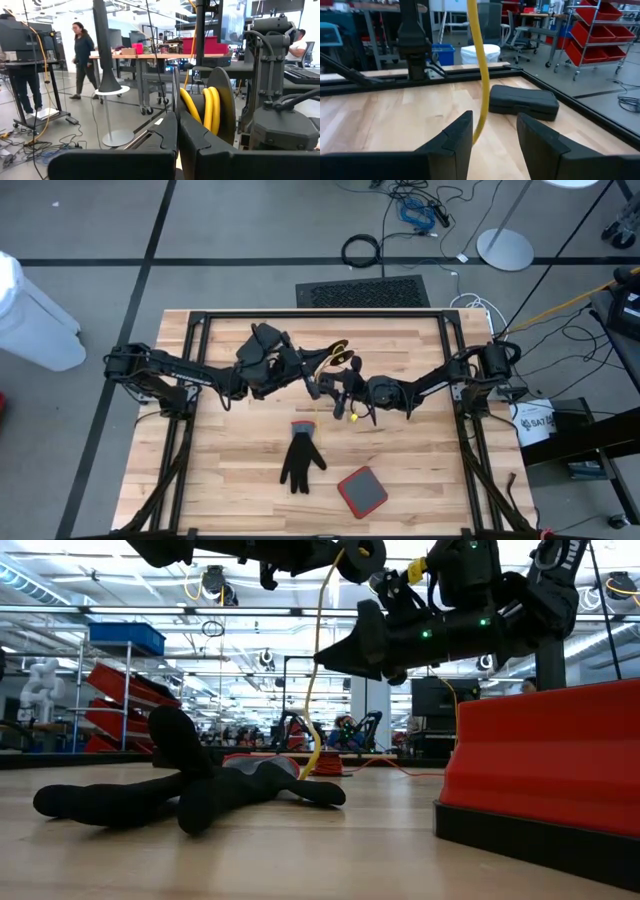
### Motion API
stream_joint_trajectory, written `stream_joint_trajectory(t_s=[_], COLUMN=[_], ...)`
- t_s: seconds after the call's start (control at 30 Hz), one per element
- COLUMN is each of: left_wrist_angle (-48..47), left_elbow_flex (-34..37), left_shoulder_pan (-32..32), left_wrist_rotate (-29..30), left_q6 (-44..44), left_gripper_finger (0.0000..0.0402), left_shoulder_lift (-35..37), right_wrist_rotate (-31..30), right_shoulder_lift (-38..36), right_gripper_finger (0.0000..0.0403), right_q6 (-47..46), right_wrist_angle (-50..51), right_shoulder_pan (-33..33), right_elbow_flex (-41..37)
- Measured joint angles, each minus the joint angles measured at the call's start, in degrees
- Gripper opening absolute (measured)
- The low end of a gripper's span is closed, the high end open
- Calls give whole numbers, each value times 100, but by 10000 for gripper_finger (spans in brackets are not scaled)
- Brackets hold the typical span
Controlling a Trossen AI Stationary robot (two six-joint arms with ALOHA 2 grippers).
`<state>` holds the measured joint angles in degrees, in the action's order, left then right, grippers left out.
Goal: Coil cords
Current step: Coil the yellow wire onto the black spool
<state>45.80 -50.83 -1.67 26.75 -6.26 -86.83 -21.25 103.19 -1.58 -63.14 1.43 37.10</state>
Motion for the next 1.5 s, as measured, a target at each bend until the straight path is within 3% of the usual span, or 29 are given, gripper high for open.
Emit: stream_joint_trajectory(t_s=[0.47,1.07,1.5], left_wrist_angle=[16,-166,-1047], left_elbow_flex=[0,2,7], left_shoulder_pan=[-36,-76,-109], left_wrist_rotate=[-245,-255,-446], left_q6=[153,149,96], left_gripper_finger=[0,0,0], left_shoulder_lift=[0,-2,82], right_wrist_rotate=[168,163,-318], right_shoulder_lift=[423,484,433], right_gripper_finger=[138,9,2], right_q6=[-224,71,-178], right_wrist_angle=[-285,-175,339], right_shoulder_pan=[-107,-107,-139], right_elbow_flex=[191,282,30])
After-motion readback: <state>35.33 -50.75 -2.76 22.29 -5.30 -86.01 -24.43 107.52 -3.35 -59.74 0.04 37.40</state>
